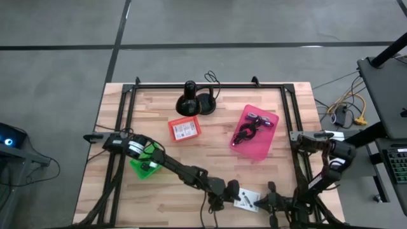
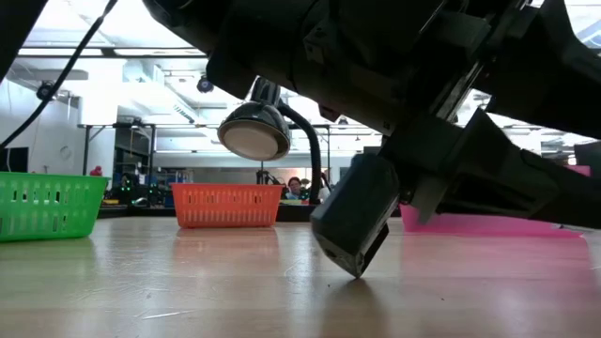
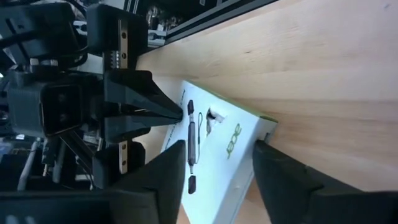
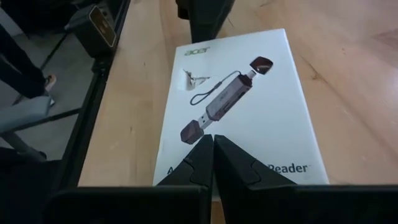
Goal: Pick and place items into bin
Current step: Stack the card reader box on top of the card reader box in the orange bin
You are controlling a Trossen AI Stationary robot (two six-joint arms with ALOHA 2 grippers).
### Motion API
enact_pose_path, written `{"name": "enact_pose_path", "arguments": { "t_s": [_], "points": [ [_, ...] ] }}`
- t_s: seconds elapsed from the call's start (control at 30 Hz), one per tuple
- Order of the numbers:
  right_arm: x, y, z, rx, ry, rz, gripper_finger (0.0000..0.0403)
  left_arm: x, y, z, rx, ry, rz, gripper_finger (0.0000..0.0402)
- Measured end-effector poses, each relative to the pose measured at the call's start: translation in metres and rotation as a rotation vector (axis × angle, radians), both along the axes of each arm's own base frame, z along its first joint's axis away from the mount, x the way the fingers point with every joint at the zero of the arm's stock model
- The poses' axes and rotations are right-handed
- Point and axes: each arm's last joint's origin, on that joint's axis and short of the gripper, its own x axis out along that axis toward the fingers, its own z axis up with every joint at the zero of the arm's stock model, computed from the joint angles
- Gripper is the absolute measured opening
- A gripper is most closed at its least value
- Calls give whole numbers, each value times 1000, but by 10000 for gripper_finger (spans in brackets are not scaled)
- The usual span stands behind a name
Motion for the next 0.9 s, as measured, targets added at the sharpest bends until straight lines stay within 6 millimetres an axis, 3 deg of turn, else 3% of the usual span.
{"name": "enact_pose_path", "arguments": {
  "t_s": [0.13,0.37,0.67,0.9],
  "points": [
    [2,0,0,11,-16,-10,8,0,0,1,29,-13,-15,186],
    [3,-1,1,27,-57,-45,8,0,1,-1,40,-14,-33,189],
    [8,-5,1,35,-93,-85,8,8,-3,-23,30,12,-75,189],
    [10,-9,0,72,-126,-102,8,14,-3,-14,18,-15,-70,189]
  ]
}}
